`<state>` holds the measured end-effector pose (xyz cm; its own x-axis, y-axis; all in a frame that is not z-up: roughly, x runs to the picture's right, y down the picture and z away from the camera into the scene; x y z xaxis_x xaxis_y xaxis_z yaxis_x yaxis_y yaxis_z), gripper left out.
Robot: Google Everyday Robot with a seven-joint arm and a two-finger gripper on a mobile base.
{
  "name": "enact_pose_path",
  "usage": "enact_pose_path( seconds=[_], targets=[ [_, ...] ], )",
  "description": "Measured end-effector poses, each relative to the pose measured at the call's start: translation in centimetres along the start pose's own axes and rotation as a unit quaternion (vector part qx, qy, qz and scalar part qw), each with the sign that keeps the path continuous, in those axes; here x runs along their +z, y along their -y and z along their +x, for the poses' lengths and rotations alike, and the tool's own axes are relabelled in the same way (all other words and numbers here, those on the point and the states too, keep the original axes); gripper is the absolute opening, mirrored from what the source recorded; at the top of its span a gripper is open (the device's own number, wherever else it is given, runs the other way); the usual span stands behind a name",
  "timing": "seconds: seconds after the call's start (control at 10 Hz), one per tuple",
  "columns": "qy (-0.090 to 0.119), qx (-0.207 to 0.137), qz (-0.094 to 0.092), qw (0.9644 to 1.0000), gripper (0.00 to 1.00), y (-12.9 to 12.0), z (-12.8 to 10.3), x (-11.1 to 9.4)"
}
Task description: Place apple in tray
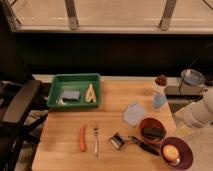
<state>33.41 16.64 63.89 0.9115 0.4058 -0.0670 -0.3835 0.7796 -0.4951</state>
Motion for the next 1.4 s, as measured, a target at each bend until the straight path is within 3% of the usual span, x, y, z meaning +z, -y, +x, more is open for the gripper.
enact_pose_path(
  seconds=[1.0,1.2,1.4],
  targets=[
    [-0.002,-0.009,-0.001,1.0000,0.62,-0.2,0.0,0.0],
    [-0.023,-0.083,-0.013,0.9962,0.62,-1.4,-0.4,1.0],
    [-0.048,-0.154,-0.021,0.9867,0.62,-2.6,-0.2,2.5]
  ],
)
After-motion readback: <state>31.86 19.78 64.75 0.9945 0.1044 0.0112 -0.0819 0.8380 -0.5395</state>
